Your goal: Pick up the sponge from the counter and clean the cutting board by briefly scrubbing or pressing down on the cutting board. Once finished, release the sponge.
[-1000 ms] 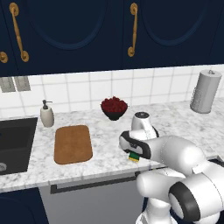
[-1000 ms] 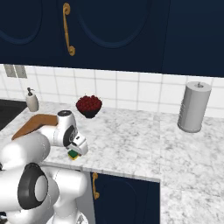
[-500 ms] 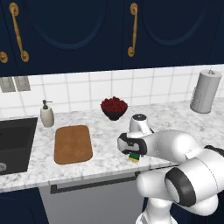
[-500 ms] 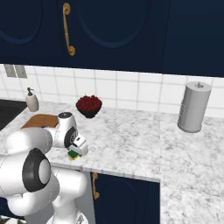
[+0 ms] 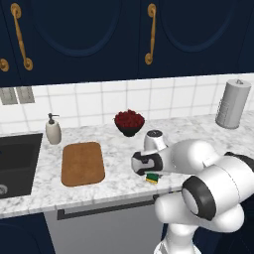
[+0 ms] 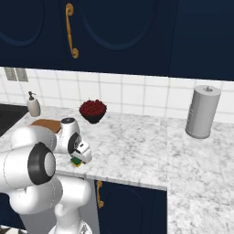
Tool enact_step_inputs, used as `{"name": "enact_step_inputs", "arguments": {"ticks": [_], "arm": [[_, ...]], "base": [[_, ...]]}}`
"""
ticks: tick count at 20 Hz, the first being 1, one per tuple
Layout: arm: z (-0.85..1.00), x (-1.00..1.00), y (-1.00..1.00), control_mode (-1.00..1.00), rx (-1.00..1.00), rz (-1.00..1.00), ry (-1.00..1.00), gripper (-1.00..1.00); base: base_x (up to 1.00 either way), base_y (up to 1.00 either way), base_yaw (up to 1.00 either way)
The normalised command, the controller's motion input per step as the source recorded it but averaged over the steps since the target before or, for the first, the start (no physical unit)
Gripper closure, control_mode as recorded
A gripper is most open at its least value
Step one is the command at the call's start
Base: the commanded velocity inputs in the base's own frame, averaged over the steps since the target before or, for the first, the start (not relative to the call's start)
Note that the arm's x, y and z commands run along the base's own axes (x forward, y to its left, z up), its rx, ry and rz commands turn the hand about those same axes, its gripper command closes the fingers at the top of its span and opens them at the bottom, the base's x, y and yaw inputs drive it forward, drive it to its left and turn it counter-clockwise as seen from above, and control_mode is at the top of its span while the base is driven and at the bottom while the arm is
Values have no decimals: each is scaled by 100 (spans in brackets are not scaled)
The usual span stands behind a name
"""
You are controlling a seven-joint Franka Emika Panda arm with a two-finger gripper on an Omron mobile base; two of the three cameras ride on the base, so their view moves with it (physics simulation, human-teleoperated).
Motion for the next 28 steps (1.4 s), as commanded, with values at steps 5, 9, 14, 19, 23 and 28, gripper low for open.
{"name": "enact_step_inputs", "arguments": {"ticks": [5, 9, 14, 19, 23, 28], "arm": [[-36, 0, 0, -100, 0, 0, -6, 100], [-5, 0, 0, -100, 0, 0, -2, 100], [0, 0, 0, -100, 0, 1, -1, 100], [28, 0, 11, -100, 0, 11, -9, 100], [33, 0, 29, -100, 0, 15, -5, 100], [27, 8, 34, -100, 0, 14, -1, 100]], "base": [[0, 0, 0], [0, 0, 0], [0, 0, 0], [0, 0, 0], [0, 0, 0], [0, 0, 0]]}}
